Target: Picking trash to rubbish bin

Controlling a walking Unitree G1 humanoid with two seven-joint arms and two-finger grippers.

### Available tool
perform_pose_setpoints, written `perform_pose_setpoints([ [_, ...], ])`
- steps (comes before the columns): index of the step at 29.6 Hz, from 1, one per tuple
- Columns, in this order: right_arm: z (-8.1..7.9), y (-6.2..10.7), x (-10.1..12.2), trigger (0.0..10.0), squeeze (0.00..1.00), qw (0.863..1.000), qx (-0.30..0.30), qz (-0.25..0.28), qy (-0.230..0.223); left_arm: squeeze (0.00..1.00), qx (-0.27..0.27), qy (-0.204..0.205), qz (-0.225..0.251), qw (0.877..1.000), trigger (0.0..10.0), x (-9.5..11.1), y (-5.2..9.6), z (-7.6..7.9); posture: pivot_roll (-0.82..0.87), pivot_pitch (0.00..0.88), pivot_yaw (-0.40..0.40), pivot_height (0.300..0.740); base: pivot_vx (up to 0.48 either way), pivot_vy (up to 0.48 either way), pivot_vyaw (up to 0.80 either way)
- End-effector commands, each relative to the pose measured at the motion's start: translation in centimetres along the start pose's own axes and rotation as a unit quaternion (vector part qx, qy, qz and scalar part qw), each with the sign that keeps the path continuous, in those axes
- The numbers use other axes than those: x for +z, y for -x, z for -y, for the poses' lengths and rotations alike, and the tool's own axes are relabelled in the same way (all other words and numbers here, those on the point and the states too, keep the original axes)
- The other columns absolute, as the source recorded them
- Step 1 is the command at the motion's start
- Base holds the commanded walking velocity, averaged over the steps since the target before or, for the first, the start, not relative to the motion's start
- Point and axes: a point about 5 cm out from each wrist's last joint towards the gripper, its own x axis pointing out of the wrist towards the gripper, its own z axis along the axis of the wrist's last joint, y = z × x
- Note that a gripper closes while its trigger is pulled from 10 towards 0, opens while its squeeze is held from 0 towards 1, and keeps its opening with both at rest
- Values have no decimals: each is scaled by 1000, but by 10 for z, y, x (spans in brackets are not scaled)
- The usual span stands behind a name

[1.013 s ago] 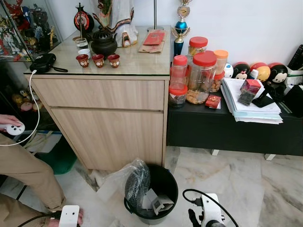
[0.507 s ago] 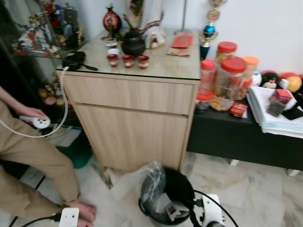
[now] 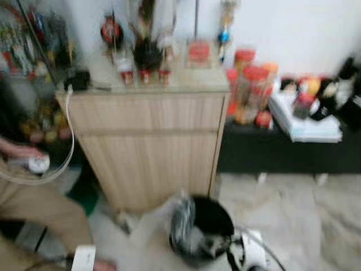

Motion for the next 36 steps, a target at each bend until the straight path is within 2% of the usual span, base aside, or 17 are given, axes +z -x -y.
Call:
perform_pose_setpoints([
  [1,-2,-1,2,10000,0,1000,3,2,-1,0,-1,0,1,1000,10000,3,-1,2,11,0,33,740,0,480,0],
  [21,-2,-1,3,10000,0,1000,5,1,-3,0,0,1,3,1000,10000,1,0,3,17,0,21,740,0,12,0],
  [36,-3,-1,1,10000,0,1000,4,-6,0,0,8,6,4,1000,10000,0,1,2,24,4,16,740,0,0,-800],
])
